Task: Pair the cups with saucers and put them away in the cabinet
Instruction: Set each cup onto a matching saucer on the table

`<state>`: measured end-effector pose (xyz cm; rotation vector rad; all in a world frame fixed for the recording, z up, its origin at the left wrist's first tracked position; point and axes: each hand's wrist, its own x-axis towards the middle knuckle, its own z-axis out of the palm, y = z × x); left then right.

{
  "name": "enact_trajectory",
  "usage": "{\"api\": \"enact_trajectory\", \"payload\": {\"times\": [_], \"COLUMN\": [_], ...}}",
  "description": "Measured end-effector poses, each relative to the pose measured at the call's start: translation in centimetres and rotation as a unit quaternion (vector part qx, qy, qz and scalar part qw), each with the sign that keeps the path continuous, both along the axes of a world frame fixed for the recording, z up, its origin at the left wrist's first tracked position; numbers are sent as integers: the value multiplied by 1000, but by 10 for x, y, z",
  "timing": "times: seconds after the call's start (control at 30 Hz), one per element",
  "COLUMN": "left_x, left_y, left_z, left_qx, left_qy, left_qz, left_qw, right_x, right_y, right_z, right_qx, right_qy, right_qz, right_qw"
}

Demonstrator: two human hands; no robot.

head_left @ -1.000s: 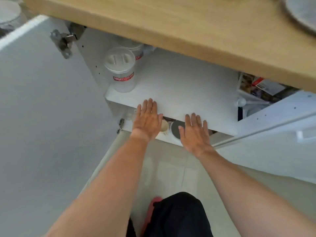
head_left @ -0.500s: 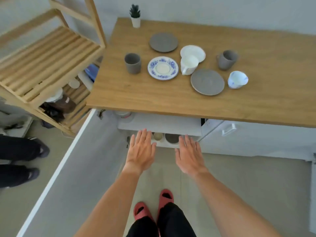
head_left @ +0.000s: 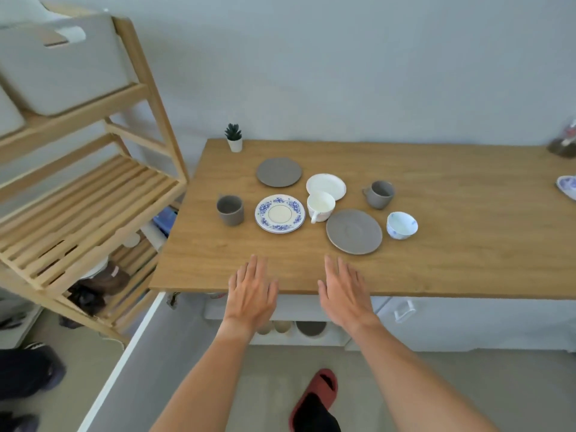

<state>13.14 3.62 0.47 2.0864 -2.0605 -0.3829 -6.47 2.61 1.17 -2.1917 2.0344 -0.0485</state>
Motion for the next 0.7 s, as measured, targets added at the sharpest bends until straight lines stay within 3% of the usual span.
{"api": "enact_trajectory", "payload": {"times": [0.13, 0.3, 0.47, 0.63, 0.7], "left_x": [-3, 5, 14, 37, 49], "left_y": [-52, -108, -140, -166, -177], "left_z": [1, -5, -12, -18, -19], "left_qx": [16, 26, 26, -5, -22], "left_qy": [81, 102, 182, 250, 253], "left_qz": [87, 176, 312, 366, 354], "left_qw": [993, 979, 932, 896, 900], "right_x": [5, -8, -45, -56, -53], "right_y": [-55, -110, -138, -143, -145], "right_z": [-2, -9, -31, -51, -54], "right_qx": [13, 46, 47, 19, 17], "right_qy": [-30, -68, -30, -31, -35], "right_qz": [-8, -97, -158, -165, -175], "right_qw": [999, 992, 986, 986, 984]}}
